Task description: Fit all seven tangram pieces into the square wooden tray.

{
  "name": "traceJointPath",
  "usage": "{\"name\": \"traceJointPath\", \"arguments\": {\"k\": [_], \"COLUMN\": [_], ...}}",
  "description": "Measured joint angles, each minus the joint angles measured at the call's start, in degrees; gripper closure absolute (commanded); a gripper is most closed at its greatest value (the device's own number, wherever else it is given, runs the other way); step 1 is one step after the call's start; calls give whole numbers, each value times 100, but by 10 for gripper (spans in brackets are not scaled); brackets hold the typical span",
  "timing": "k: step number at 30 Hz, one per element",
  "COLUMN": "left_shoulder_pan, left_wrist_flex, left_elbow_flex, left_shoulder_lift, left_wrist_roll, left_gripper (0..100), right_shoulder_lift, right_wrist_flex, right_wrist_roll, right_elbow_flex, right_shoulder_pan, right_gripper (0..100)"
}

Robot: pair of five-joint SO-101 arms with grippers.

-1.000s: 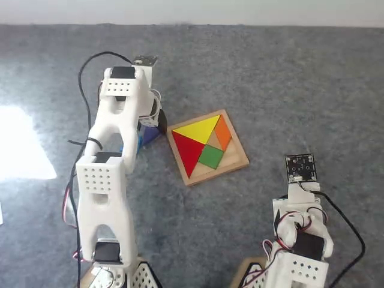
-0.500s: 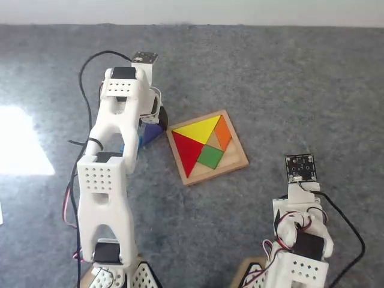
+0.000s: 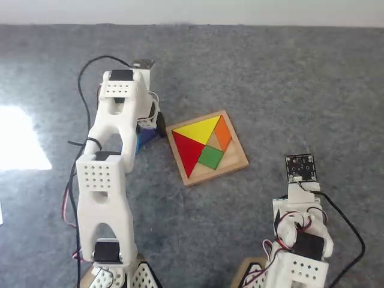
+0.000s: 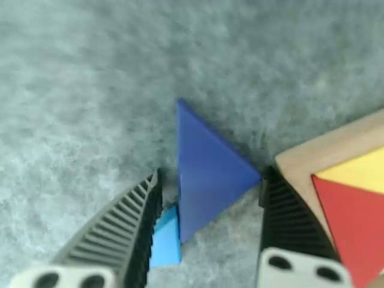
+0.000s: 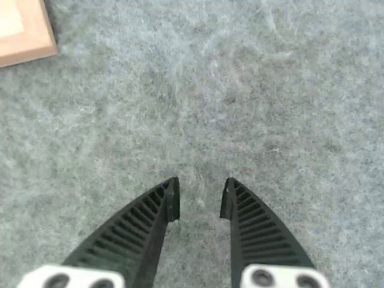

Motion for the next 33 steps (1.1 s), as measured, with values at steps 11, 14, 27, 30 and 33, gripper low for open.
{"name": "traceJointPath", "arguments": {"k": [11,14,27,30,33], "left_shoulder_pan": [211,440,545,325,308], "left_wrist_flex": [9,0,114,360,501], "left_elbow_flex": [-9,-44,-264,-642,-993], "left_shoulder_lift": [211,211,308,387,440], "left_wrist_roll": [-18,-114,-35,466,1064], "left_gripper": [850,877,736,651,652], "right_shoulder_lift": [0,0,0,0,0], "right_wrist_flex": [0,0,0,0,0], "right_wrist_roll": [0,0,0,0,0], "right_elbow_flex": [0,0,0,0,0], "right_shoulder_pan": [0,0,0,0,0], "right_gripper": [861,861,861,861,862]}}
